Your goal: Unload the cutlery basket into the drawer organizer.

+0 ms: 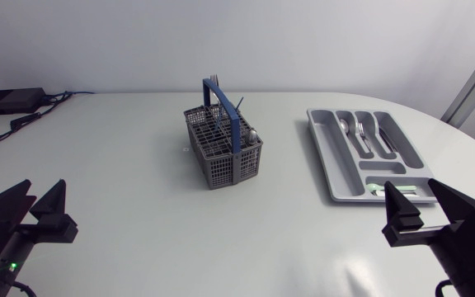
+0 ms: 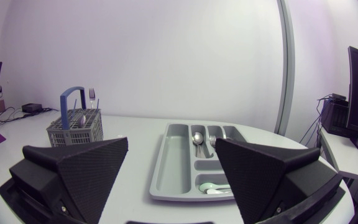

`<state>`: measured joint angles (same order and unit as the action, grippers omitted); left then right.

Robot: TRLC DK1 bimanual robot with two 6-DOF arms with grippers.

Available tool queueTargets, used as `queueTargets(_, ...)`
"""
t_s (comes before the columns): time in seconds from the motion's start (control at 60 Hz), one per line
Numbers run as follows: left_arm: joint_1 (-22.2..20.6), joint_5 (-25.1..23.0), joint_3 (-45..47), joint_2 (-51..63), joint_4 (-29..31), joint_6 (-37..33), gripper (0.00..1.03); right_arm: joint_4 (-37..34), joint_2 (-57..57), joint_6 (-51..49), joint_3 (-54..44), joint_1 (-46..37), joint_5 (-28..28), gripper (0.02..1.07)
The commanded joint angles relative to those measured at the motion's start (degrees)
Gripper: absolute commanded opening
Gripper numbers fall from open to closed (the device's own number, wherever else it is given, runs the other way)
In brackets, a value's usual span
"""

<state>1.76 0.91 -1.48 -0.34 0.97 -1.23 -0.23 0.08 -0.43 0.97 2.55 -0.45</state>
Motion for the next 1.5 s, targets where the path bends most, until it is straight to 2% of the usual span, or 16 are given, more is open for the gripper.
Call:
queueTargets(0.0, 0.09, -0.12, 1.39, -0.36, -0.27, 1.06, 0.99, -0.3, -0.43, -0.28, -0.97, 0.35, -0.34, 1.03)
queueTargets(0.517, 0.0, -0.12, 1.39, -0.54, -0.88, 1.15, 0.99, -0.03, -0.43, -0.28, -0.97, 0.27, -0.34, 1.03)
queueTargets(0.633, 0.26, -0.12, 0.6, -0.54, -2.64, 3.61, 0.99, 1.37, -0.43, -0.28, -1.06, 0.35, -0.26, 1.03)
queueTargets(0.717, 1.4, -0.12, -1.34, -0.45, -2.55, 3.61, 0.99, 1.99, -0.43, -0.19, -0.88, 2.11, -0.08, 1.03)
queueTargets(0.867, 0.61, -0.12, -4.94, 2.1, -2.64, 3.61, 0.99, 4.36, 1.15, -0.28, 0.87, 5.63, 1.5, 1.03)
queueTargets(0.983, -0.44, -0.12, -10.3, 12.03, -2.91, 3.61, 0.99, 8.84, 10.91, -0.19, 4.39, 7.65, 2.38, 1.03)
queueTargets(1.183, -2.46, -0.2, -19.62, 28.99, -1.68, 5.81, 0.98, 11.22, 28.31, 1.57, 13.62, 13.45, 5.72, 1.02)
queueTargets(1.3, -5.01, -0.03, -25.42, 36.81, 3.07, 8.27, 0.97, 10.69, 40.44, 3.94, 20.56, 17.67, 8.18, 1.02)
queueTargets(1.417, -6.68, -0.12, -32.98, 44.64, 10.19, 9.41, 0.96, 6.82, 50.9, 7.63, 28.29, 21.01, 8.18, 1.02)
queueTargets(1.483, -7.74, -0.2, -35.79, 47.8, 12.65, 9.5, 0.96, 4.98, 55.73, 7.98, 32.07, 23.73, 10.12, 1.02)
